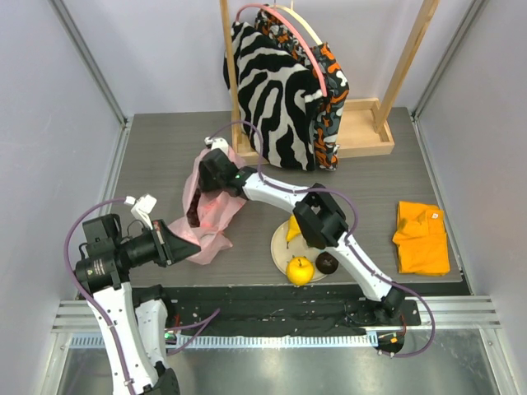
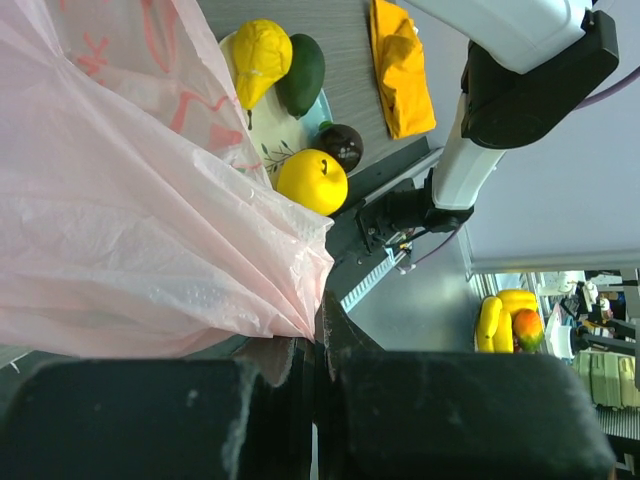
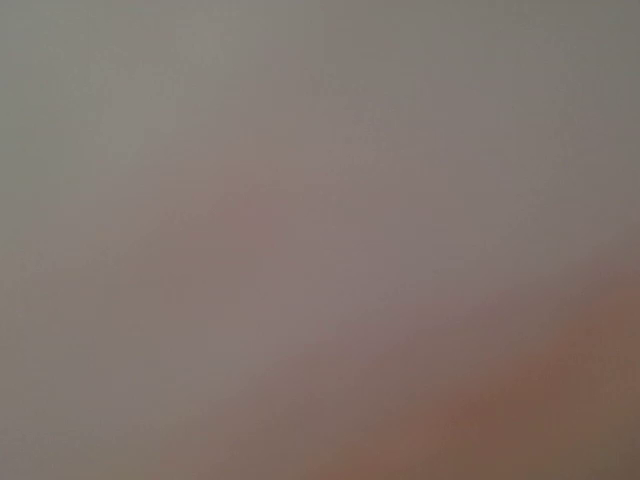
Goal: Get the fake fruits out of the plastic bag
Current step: Take out the fake fruit from the plastic bag.
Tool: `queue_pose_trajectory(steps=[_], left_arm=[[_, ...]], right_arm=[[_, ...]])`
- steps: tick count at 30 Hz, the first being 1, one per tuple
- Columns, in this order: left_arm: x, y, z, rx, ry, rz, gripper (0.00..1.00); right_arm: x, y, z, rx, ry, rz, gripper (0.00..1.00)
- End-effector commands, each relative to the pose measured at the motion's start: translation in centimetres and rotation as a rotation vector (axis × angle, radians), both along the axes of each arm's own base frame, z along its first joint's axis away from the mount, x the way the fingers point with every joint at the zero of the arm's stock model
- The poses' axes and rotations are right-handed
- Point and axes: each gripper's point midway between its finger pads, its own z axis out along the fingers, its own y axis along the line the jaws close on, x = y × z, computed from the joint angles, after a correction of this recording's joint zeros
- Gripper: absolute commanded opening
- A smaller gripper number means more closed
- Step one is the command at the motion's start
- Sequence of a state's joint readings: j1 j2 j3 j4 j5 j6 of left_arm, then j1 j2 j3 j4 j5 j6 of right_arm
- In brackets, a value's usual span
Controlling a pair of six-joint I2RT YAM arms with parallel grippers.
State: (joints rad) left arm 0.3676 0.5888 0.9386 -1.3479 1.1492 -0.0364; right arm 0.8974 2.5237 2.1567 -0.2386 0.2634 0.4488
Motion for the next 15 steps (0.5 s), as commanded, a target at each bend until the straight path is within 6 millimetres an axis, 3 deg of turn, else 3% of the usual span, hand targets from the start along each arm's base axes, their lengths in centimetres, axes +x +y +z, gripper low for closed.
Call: queue_pose_trajectory(steps=[1,2,7,8,9,11,13,15], left_arm=[[-3.8,-1.6,0.0,-0.106,0.223,-0.005,0.00],[-3.7,-1.6,0.0,-0.105,0.220,-0.006,0.00],[-3.7,-1.6,0.0,-0.102,0.212,0.006,0.00],[-3.6,-1.5,0.0,-0.101,0.211,0.007,0.00],[-3.6,-1.5,0.0,-0.102,0.210,0.008,0.00],[-3.4,-1.5,0.0,-0.106,0.203,0.016,0.00],[-3.3,-1.5,0.0,-0.113,0.200,0.023,0.00],[-3.0,-1.4,0.0,-0.115,0.190,0.030,0.00]], right_arm=[[0.8,-1.8,2.0,0.037,0.001,-0.029,0.46],[0.4,-2.5,0.9,0.018,0.025,-0.025,0.38],[-1.5,-2.9,4.1,0.054,0.039,0.073,0.20],[-2.2,-3.1,3.9,0.048,0.052,0.109,0.13],[-2.6,-3.3,5.9,0.070,0.039,0.127,0.10],[-3.9,-3.6,6.2,0.076,0.066,0.180,0.05],[-5.3,-3.9,8.7,0.109,0.069,0.227,0.02],[-7.0,-4.3,9.3,0.146,0.117,0.284,0.01]])
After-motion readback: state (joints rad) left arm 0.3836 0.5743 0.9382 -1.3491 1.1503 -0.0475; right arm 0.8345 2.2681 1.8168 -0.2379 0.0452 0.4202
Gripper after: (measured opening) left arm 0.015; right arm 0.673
